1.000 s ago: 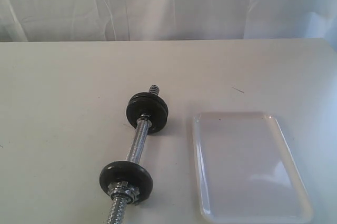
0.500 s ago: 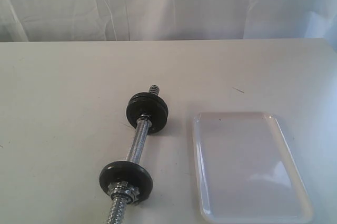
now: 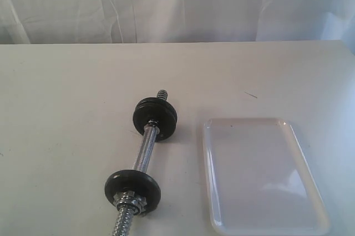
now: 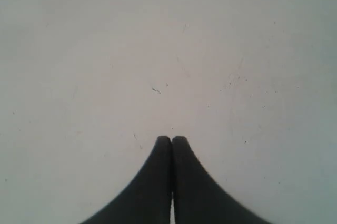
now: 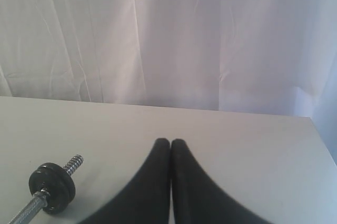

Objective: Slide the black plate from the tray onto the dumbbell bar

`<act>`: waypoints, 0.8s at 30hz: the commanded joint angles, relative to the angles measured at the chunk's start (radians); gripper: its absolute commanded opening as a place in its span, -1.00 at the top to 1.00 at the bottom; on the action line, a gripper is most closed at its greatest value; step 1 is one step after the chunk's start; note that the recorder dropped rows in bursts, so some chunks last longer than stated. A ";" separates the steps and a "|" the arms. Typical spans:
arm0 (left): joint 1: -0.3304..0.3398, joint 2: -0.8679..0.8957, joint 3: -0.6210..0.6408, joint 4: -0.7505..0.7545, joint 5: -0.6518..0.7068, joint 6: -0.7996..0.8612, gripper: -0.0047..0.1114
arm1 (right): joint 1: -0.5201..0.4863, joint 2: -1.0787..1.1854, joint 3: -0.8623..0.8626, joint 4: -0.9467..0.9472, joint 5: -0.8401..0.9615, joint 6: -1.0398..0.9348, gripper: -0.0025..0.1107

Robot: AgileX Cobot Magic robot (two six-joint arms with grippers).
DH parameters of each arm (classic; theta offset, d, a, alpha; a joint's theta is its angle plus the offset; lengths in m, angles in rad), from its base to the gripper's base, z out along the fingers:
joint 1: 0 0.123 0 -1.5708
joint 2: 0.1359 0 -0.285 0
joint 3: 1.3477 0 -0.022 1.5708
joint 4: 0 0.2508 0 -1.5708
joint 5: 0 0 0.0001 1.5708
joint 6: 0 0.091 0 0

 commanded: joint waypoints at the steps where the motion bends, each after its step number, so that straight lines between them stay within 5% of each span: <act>1: 0.003 -0.004 0.007 0.007 -0.024 0.000 0.90 | -0.004 -0.002 0.004 -0.003 -0.008 0.005 0.96; 24: 0.002 -0.004 0.007 0.005 -0.025 -0.090 0.90 | -0.004 -0.082 0.050 -0.003 -0.014 0.005 0.96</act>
